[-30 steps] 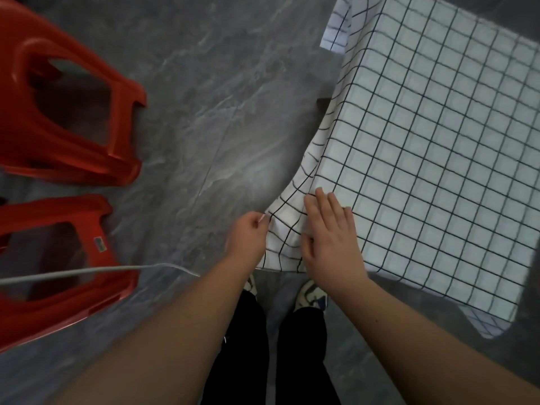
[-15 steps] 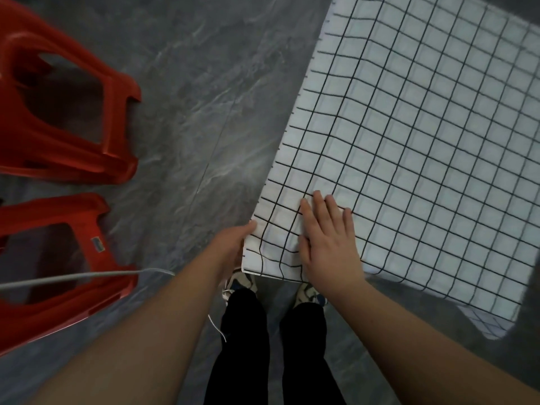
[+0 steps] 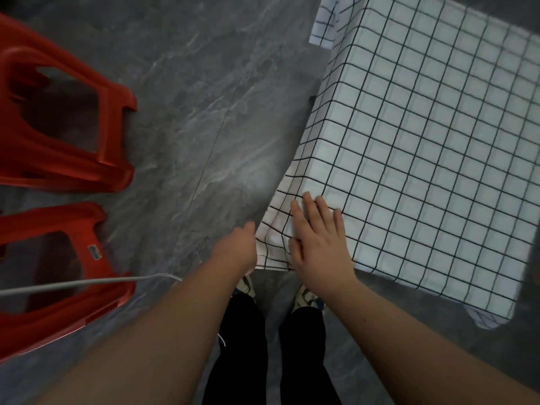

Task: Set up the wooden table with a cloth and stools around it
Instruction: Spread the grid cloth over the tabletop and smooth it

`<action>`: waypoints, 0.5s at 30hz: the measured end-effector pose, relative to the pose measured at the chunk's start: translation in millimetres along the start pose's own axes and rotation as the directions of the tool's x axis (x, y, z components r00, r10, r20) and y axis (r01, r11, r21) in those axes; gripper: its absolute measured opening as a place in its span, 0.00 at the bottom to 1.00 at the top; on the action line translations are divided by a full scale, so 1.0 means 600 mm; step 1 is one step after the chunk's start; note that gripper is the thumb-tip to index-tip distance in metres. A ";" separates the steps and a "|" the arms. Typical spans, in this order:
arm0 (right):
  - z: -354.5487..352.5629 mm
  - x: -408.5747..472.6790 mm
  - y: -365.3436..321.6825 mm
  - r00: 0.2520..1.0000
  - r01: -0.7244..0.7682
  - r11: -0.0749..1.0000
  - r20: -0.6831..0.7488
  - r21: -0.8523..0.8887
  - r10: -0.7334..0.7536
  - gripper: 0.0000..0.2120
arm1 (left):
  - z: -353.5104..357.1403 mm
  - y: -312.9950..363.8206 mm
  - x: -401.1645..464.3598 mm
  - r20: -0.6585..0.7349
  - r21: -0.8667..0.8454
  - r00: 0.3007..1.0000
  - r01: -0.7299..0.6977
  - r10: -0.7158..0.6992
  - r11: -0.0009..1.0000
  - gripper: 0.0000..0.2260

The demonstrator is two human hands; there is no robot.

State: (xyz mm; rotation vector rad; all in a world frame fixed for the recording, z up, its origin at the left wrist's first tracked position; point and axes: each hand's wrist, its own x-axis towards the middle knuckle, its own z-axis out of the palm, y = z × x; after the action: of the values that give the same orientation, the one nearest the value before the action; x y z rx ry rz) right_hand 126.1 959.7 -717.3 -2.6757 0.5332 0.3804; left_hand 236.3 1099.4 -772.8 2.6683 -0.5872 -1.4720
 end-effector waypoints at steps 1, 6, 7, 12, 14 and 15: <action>-0.002 -0.001 0.001 1.000 0.003 1.000 0.003 0.028 -0.003 0.31 | -0.006 0.005 -0.003 -0.087 -0.003 0.996 -0.012 0.012 1.000 0.27; -0.009 -0.005 0.010 0.999 0.029 0.998 0.027 0.063 -0.030 0.33 | -0.015 0.018 -0.014 0.047 -0.775 0.984 0.143 -0.169 0.616 0.24; -0.010 -0.004 0.011 0.999 0.030 0.997 0.029 0.065 -0.032 0.33 | -0.012 0.012 -0.019 0.105 -0.824 0.977 0.191 -0.187 0.534 0.21; -0.008 -0.004 0.014 0.999 0.045 0.997 0.027 0.064 -0.047 0.33 | 0.007 -0.029 -0.041 0.275 -0.911 0.954 0.298 -0.121 0.285 0.16; -0.005 -0.004 0.015 0.999 0.044 0.997 0.019 0.067 -0.046 0.33 | 0.013 -0.042 -0.038 0.223 -0.927 0.970 0.241 -0.095 0.287 0.13; -0.004 -0.004 0.015 0.999 0.044 0.997 0.016 0.061 -0.045 0.33 | 0.015 -0.047 -0.034 0.161 -0.922 0.980 0.191 -0.116 0.336 0.11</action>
State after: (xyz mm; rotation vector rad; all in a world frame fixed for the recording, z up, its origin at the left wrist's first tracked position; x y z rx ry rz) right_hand 120.3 951.6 -717.1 -2.6186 0.4711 0.3682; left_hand 227.9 1134.0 -767.6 1.7123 0.4823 -1.2962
